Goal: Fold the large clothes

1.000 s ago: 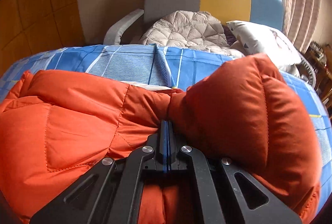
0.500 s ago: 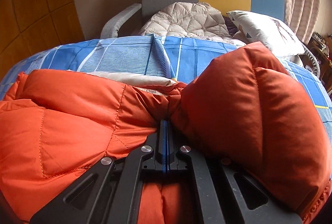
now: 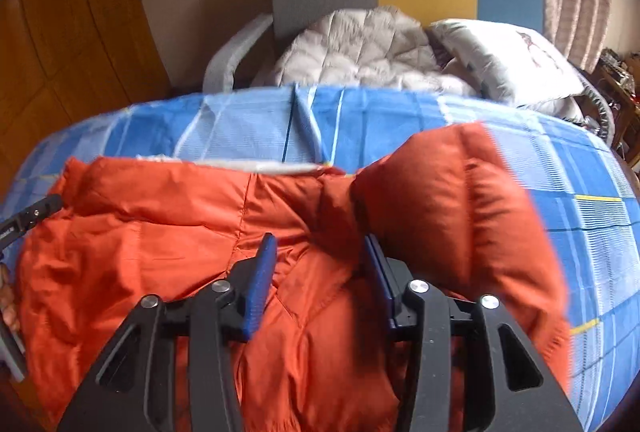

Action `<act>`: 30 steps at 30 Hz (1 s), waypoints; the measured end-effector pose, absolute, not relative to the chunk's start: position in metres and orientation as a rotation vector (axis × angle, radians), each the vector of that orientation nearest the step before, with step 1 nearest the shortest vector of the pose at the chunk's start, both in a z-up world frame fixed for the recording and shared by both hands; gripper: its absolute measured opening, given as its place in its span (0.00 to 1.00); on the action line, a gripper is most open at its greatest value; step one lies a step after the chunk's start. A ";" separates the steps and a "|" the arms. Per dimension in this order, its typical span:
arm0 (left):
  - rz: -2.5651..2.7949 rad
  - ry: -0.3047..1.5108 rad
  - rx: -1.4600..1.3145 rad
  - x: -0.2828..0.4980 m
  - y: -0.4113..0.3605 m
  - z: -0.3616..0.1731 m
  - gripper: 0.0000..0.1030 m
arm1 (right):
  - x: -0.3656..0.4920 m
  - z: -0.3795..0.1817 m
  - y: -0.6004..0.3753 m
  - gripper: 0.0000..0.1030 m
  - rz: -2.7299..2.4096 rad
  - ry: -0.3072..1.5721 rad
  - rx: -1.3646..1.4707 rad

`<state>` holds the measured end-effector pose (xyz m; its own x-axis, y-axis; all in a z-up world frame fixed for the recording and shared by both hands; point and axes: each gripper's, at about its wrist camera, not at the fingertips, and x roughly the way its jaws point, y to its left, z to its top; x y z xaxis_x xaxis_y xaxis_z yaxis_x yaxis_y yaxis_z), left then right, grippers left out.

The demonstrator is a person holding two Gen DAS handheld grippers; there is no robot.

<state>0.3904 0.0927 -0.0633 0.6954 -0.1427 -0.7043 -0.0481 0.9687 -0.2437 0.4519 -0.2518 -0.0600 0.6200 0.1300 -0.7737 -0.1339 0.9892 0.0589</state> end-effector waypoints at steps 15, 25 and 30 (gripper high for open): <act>-0.141 0.817 -0.143 0.387 -0.020 -0.059 0.37 | 0.405 -0.053 -0.304 0.44 -0.028 0.815 -0.014; -0.134 0.838 -0.103 0.392 -0.029 -0.087 0.38 | 0.412 -0.085 -0.318 0.44 -0.029 0.838 0.026; -0.138 0.832 -0.119 0.395 -0.027 -0.095 0.38 | 0.413 -0.093 -0.321 0.44 -0.025 0.837 0.050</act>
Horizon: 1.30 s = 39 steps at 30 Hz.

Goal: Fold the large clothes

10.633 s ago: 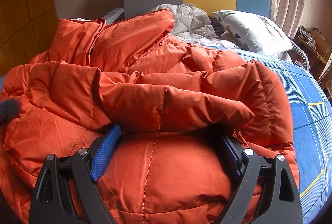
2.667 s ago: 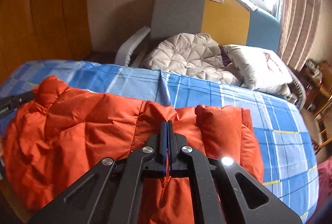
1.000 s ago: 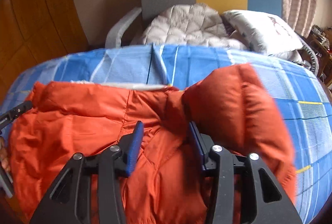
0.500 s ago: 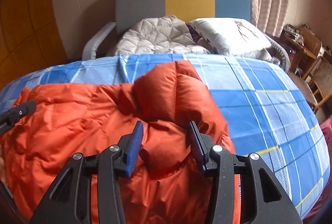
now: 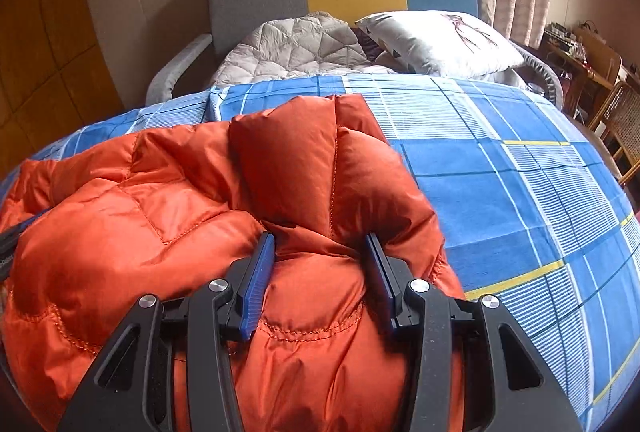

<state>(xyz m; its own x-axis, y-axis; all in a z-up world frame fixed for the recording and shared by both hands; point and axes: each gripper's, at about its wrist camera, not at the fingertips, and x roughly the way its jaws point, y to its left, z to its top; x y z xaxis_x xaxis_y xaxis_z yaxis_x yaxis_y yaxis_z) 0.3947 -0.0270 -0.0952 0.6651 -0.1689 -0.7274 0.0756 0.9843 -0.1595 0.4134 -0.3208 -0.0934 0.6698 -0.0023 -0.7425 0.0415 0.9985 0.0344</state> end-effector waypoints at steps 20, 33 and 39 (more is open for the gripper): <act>-0.152 0.829 -0.148 0.398 -0.024 -0.106 0.37 | 0.422 -0.102 -0.320 0.45 -0.022 0.878 0.065; -0.153 0.780 -0.186 0.356 0.018 -0.065 0.40 | 0.380 -0.065 -0.359 0.73 0.006 0.888 0.203; -0.112 0.788 -0.186 0.339 0.036 -0.071 0.40 | 0.352 -0.083 -0.385 0.73 0.006 0.935 0.304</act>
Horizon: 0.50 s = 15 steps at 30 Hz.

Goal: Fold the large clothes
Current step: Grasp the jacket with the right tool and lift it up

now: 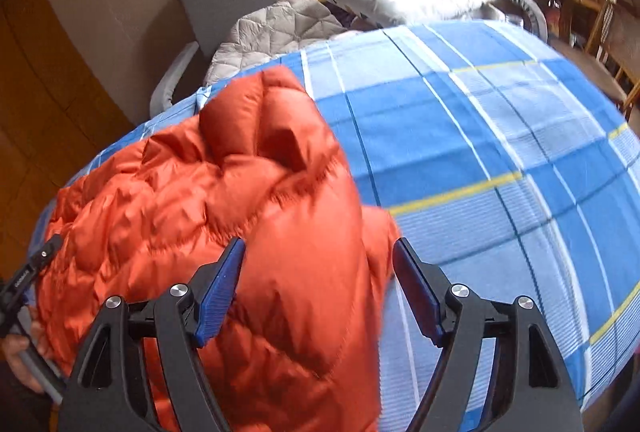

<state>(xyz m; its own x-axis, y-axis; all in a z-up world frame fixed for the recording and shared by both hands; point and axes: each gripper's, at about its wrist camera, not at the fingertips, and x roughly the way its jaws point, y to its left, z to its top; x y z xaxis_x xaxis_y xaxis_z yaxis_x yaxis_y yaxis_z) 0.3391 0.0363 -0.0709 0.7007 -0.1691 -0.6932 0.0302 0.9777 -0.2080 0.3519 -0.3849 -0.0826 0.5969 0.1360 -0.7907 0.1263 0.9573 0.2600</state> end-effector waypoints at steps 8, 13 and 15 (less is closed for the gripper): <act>-0.085 0.777 -0.183 0.337 0.054 -0.069 0.39 | 0.353 -0.102 -0.395 0.75 0.104 0.996 0.497; -0.026 0.800 -0.177 0.342 0.079 -0.071 0.33 | 0.362 -0.115 -0.399 0.78 0.157 1.039 0.602; -0.025 0.831 -0.175 0.347 0.086 -0.079 0.31 | 0.362 -0.120 -0.401 0.77 0.168 1.043 0.647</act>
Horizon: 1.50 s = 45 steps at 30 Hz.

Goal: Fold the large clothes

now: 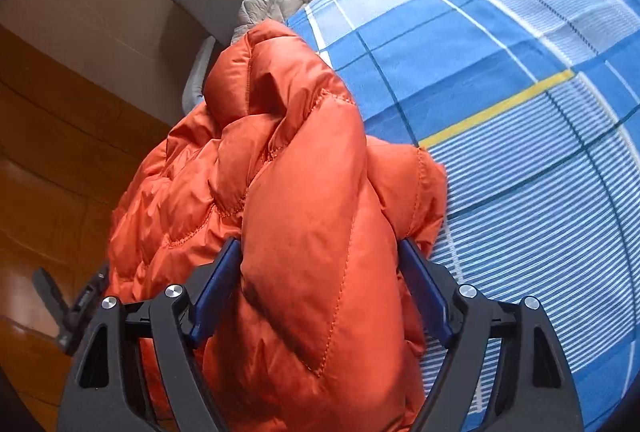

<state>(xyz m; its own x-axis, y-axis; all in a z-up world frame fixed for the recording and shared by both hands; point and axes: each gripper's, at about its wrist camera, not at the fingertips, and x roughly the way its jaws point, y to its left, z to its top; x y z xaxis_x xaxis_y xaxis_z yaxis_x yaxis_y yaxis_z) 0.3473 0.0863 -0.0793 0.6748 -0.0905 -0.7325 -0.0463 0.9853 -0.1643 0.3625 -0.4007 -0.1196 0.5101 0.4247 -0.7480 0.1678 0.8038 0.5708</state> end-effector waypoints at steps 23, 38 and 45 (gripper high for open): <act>-0.110 0.866 -0.181 0.366 0.093 -0.115 0.31 | 0.353 -0.047 -0.351 0.18 0.232 1.033 0.618; -0.169 0.867 -0.258 0.367 0.105 -0.117 0.29 | 0.364 0.012 -0.226 0.13 0.320 0.956 0.684; -0.195 0.868 -0.278 0.367 0.108 -0.117 0.28 | 0.371 0.014 -0.164 0.12 0.398 0.958 0.720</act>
